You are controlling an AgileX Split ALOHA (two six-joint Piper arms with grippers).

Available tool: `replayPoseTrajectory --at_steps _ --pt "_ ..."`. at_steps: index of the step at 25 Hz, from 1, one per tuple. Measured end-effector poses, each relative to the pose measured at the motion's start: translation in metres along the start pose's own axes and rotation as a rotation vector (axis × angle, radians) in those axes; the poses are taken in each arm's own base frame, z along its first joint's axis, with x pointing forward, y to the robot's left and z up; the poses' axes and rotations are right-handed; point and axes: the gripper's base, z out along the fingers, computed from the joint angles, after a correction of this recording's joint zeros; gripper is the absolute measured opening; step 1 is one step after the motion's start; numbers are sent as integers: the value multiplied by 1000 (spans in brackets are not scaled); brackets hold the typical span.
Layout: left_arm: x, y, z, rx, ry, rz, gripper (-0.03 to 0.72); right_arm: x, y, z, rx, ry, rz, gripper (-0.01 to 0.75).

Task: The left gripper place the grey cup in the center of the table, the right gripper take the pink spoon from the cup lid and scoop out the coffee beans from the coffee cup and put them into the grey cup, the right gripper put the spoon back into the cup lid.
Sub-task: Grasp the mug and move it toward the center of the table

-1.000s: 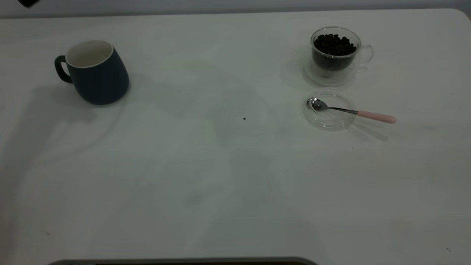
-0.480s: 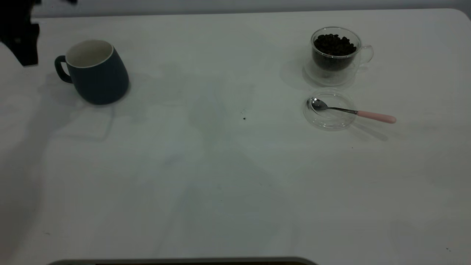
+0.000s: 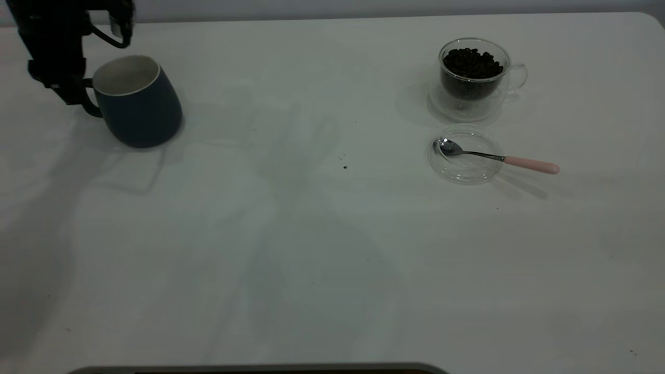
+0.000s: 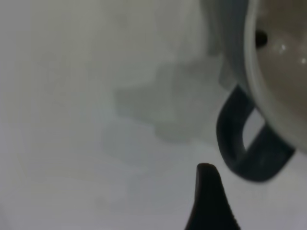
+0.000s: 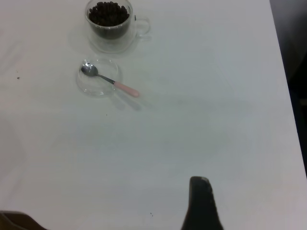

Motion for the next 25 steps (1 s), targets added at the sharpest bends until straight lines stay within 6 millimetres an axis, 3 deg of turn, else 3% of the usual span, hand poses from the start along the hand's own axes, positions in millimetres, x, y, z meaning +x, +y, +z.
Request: replayPoseTrajectory --at_steps 9,25 --pt "-29 -9 -3 -16 -19 87 565 0 0 0 -1 0 0 581" --pt "-138 -52 -27 -115 -192 254 565 0 0 0 -1 0 0 581"
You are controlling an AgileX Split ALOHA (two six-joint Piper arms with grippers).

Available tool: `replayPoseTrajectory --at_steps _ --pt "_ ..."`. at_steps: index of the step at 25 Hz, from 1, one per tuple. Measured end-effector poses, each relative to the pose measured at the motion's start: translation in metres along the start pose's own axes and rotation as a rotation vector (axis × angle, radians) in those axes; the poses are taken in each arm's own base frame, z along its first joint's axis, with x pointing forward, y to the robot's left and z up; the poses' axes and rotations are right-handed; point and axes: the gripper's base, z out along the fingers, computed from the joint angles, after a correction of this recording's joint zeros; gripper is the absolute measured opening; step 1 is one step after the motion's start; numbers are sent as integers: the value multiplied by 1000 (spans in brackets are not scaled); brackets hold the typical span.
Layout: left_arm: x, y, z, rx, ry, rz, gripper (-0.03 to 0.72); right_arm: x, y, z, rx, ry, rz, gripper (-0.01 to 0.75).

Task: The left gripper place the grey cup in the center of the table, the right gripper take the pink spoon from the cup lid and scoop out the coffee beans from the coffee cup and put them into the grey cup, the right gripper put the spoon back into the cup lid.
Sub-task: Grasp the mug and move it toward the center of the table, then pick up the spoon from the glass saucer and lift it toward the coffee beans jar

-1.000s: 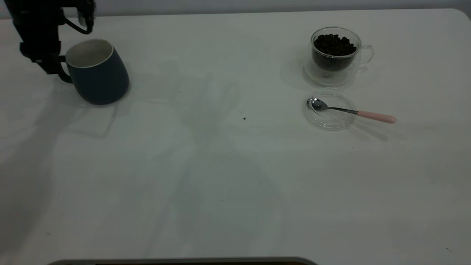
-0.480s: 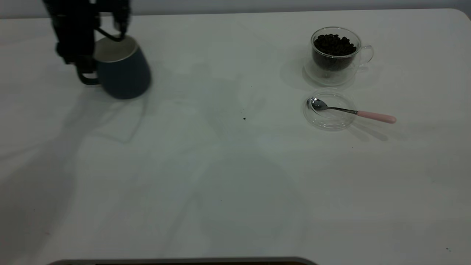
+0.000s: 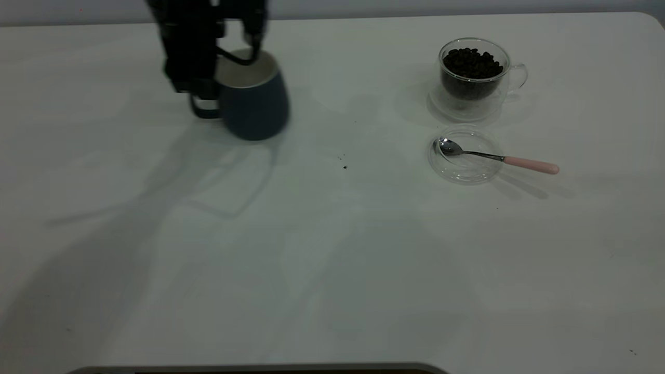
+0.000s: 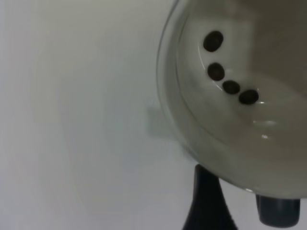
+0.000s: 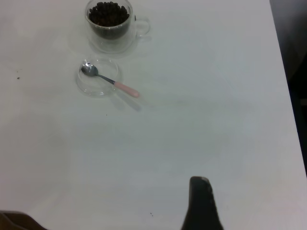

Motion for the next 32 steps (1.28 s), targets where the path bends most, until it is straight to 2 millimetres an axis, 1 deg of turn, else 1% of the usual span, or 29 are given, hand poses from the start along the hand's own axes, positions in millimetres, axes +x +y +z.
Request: replayPoseTrajectory --at_steps 4,8,11,17,20,23,25,27,29,30,32 --pt "-25 -5 -3 -28 -43 30 565 0 0 0 0 0 0 581" --pt "-39 -10 -4 -36 -59 58 565 0 0 0 0 0 0 581" --pt "-45 -12 -5 -29 -80 42 565 0 0 0 0 0 0 581" --pt "-53 -15 -6 0 -145 -51 565 0 0 0 0 0 0 581" --pt "-54 -16 -6 5 -151 -73 565 0 0 0 0 0 0 581" --pt "-54 -13 -15 6 -152 -123 565 0 0 0 0 0 0 581" --pt "-55 -6 -36 -17 -166 -162 565 0 0 0 0 0 0 581" --pt "-54 1 -63 -41 -183 -210 565 0 0 0 0 0 0 581" --pt "-52 7 -97 -62 -201 -262 565 0 0 0 0 0 0 581" --pt "-50 8 -112 -61 -203 -294 565 0 0 0 0 0 0 581" --pt "-46 10 -147 -67 -210 -361 565 0 0 0 0 0 0 581"
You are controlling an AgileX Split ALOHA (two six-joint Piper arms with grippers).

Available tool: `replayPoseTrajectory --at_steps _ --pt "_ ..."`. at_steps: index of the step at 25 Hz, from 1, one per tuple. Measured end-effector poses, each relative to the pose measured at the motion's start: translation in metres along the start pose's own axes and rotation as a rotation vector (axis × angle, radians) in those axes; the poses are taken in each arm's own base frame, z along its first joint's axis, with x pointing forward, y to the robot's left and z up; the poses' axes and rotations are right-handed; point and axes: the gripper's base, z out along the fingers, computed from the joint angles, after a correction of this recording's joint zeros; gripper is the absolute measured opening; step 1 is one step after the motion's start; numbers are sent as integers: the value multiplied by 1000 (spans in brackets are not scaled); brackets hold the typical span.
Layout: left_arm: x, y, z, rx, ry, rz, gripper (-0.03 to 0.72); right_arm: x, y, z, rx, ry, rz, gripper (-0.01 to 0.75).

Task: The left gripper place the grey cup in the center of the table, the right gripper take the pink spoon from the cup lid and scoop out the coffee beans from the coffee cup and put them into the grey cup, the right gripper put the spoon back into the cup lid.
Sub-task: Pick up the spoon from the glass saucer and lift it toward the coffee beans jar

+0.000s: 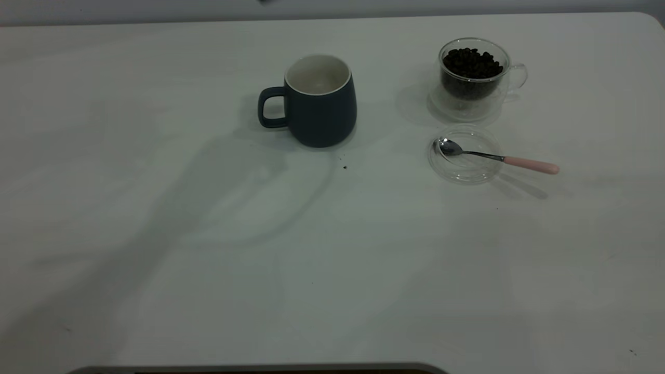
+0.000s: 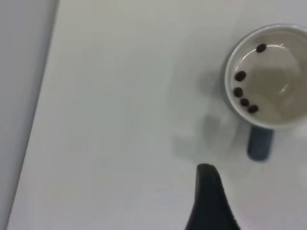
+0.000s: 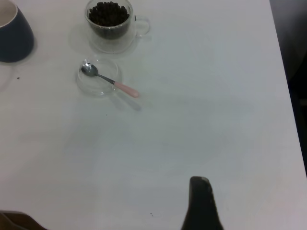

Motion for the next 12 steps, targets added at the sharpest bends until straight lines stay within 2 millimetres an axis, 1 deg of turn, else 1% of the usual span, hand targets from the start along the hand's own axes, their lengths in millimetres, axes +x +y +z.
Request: replayPoseTrajectory --at_steps 2,5,8,9,12 --pt "1 2 -34 -10 20 -76 565 0 0 0 0 0 0 581" --pt "8 5 -91 -69 71 -199 565 0 0 0 0 0 0 581" --pt "21 4 -141 -150 136 -391 565 0 0 0 0 0 0 581" --pt "26 3 -155 -177 167 -452 565 0 0 0 0 0 0 581" --pt "43 -1 -197 -264 233 -562 565 0 0 0 0 0 0 581"
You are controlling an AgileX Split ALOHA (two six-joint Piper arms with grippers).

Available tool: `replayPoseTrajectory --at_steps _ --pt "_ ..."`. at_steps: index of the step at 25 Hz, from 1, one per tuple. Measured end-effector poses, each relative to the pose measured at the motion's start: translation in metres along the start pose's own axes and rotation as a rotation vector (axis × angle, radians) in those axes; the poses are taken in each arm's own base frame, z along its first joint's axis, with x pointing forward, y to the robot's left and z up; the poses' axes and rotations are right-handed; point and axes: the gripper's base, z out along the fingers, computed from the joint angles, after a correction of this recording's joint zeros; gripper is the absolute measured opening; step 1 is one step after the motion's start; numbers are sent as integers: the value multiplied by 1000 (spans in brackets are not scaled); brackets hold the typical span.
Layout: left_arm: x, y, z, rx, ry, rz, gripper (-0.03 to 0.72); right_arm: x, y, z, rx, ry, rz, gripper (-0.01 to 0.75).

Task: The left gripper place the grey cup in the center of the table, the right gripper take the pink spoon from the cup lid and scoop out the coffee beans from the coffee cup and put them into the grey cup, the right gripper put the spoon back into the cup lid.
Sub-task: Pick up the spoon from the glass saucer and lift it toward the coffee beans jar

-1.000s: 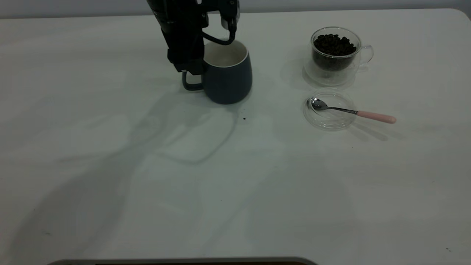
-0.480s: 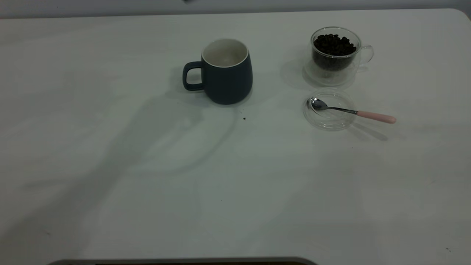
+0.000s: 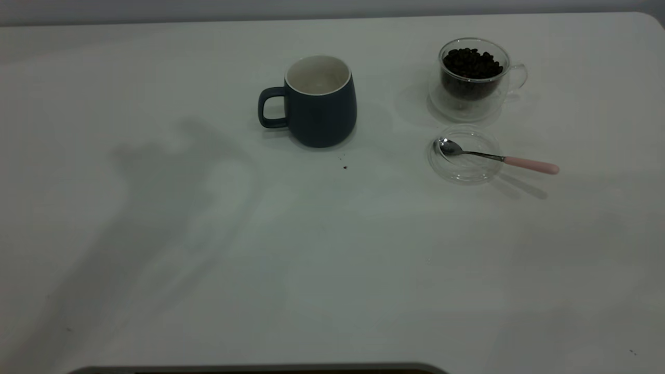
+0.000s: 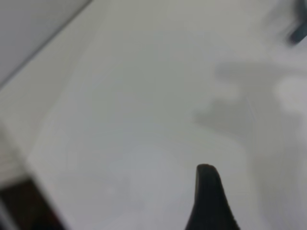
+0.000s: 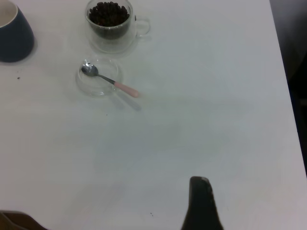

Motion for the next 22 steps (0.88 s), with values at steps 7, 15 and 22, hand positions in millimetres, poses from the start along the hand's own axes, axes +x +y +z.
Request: replayPoseTrajectory --at_steps 7,15,22 --pt "37 16 -55 -71 -105 -130 565 0 0 0 0 0 0 581" --pt "123 -11 -63 57 -63 -145 565 0 0 0 0 0 0 581" --pt "205 -45 -48 177 -9 -155 565 0 0 0 0 0 0 581"
